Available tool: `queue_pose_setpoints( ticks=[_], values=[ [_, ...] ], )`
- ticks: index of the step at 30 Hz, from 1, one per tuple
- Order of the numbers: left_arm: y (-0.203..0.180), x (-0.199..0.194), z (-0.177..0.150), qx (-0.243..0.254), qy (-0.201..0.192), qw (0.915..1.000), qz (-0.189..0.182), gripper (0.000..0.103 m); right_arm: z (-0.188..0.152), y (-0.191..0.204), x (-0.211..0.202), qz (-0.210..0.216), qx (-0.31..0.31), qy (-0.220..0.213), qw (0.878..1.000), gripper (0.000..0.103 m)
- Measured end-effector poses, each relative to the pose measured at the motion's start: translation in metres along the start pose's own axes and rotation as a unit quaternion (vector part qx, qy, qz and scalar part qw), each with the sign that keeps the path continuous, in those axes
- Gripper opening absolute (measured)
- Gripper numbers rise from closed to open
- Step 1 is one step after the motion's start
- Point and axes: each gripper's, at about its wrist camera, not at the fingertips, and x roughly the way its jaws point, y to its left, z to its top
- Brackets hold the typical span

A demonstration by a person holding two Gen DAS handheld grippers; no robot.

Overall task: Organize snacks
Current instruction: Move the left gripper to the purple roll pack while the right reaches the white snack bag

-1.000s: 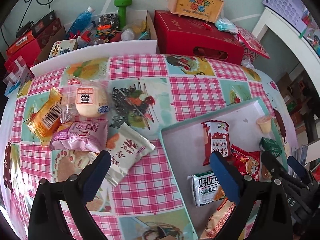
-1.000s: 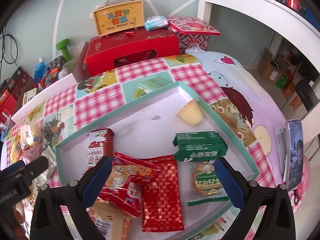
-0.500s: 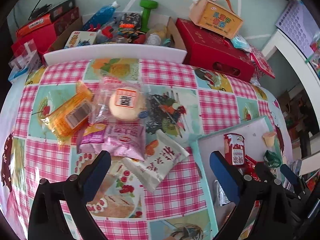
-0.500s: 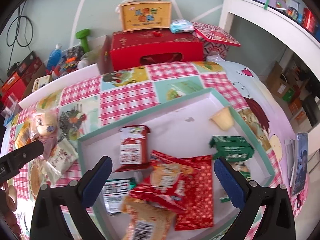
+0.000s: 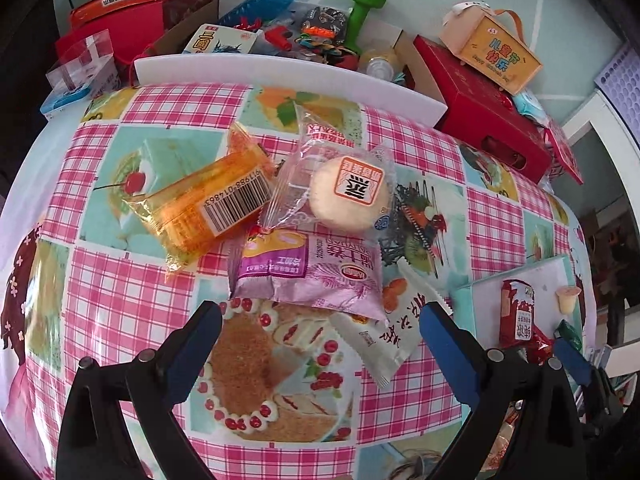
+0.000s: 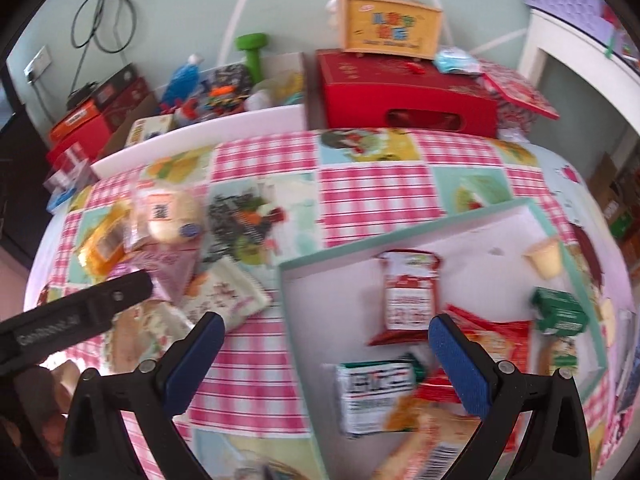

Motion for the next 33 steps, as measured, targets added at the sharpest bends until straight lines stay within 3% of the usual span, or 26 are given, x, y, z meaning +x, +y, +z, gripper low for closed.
queue_pose_setpoints(
  ticks=[8, 21, 33],
  values=[
    [0.016, -0.002, 0.002, -0.018, -0.008, 0.9998, -0.001, 0.099, 0.001, 0.030, 0.012, 0.030, -0.023, 0.009, 0.999, 0.102],
    [0.021, 0.003, 0.008, -0.021, -0.011, 0.9997, -0.001, 0.099, 0.006, 0.067, 0.027, 0.061, -0.068, 0.020, 0.996, 0.087],
    [0.020, 0.015, 0.010, -0.019, -0.003, 0.9998, 0.000, 0.099, 0.008, 0.077, 0.059, 0.070, -0.077, 0.049, 0.993, 0.086]
  ],
)
